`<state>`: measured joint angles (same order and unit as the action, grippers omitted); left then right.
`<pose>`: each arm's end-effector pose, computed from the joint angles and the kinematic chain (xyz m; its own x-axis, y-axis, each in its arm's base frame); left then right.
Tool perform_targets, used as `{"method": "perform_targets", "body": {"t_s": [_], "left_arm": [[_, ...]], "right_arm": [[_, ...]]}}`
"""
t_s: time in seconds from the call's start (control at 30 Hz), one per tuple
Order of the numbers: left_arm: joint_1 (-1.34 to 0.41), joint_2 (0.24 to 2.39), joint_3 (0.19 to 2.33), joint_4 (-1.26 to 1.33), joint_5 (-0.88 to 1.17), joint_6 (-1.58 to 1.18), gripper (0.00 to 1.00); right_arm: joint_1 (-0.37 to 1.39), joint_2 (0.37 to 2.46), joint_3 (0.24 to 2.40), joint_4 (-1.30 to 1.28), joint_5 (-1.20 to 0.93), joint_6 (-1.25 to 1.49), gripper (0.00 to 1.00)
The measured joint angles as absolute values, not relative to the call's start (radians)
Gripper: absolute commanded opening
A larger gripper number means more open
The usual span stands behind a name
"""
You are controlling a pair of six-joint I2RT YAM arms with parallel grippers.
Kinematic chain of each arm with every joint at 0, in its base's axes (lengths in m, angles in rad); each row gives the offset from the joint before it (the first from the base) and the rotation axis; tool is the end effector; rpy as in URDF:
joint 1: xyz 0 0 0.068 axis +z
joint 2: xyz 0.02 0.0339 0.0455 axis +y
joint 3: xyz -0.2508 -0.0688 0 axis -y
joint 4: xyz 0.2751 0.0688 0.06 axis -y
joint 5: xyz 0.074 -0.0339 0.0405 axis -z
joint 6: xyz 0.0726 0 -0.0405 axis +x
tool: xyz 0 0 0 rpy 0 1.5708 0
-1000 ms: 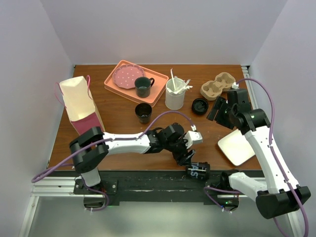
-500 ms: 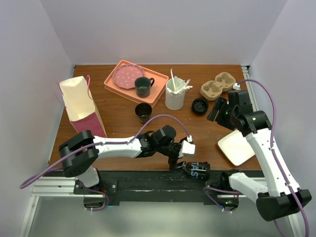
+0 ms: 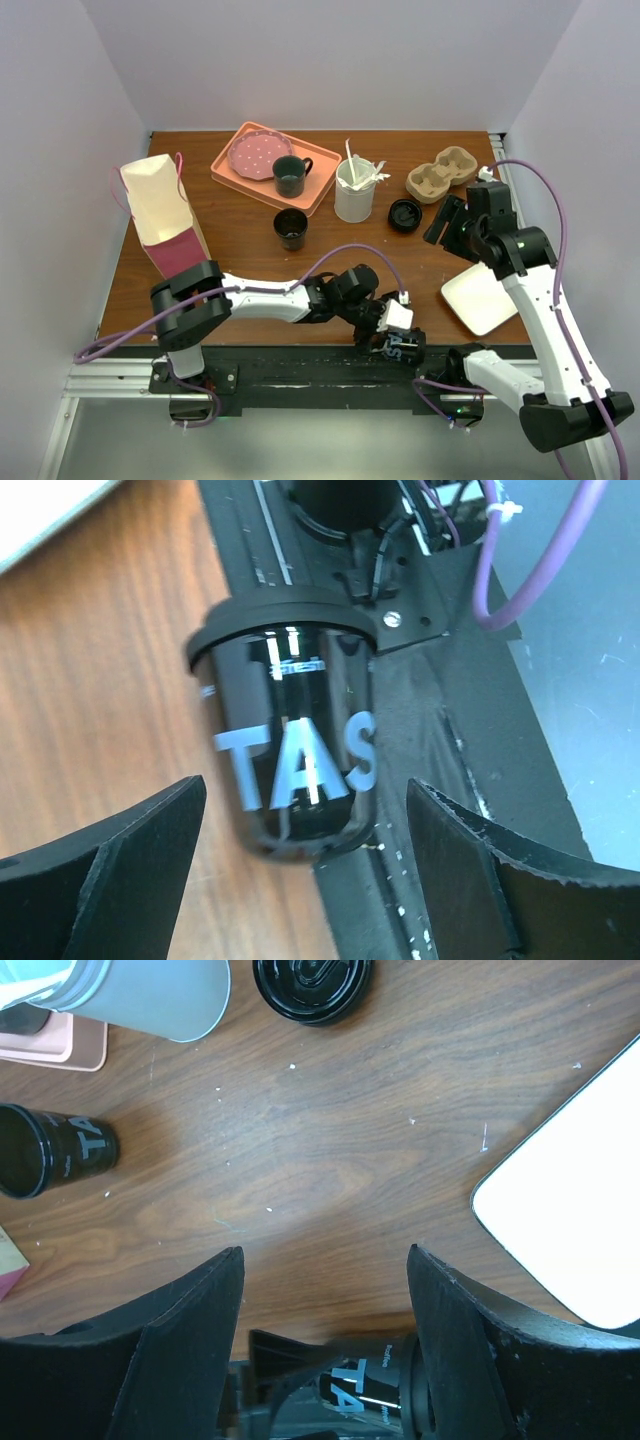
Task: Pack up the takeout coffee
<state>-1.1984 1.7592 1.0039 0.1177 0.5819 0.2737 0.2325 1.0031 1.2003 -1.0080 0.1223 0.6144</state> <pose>0.1144 -0.4026 0.1348 0.0452 0.5048 -0.8620 0.9624 -0.2533 -0.0978 0.2393 0.0476 0.3318 -0.6610 0.4315 -0.6139 0.2866 0.9013 0.3249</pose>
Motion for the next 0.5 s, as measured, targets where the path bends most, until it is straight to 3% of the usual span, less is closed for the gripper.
{"method": "perform_targets", "body": {"t_s": [0.5], "left_arm": [[-1.224,1.865,1.060,0.130,0.500,0.246,0.88]], "right_arm": [[0.233,0.958,1.200,-1.011,0.125,0.615,0.71]]}}
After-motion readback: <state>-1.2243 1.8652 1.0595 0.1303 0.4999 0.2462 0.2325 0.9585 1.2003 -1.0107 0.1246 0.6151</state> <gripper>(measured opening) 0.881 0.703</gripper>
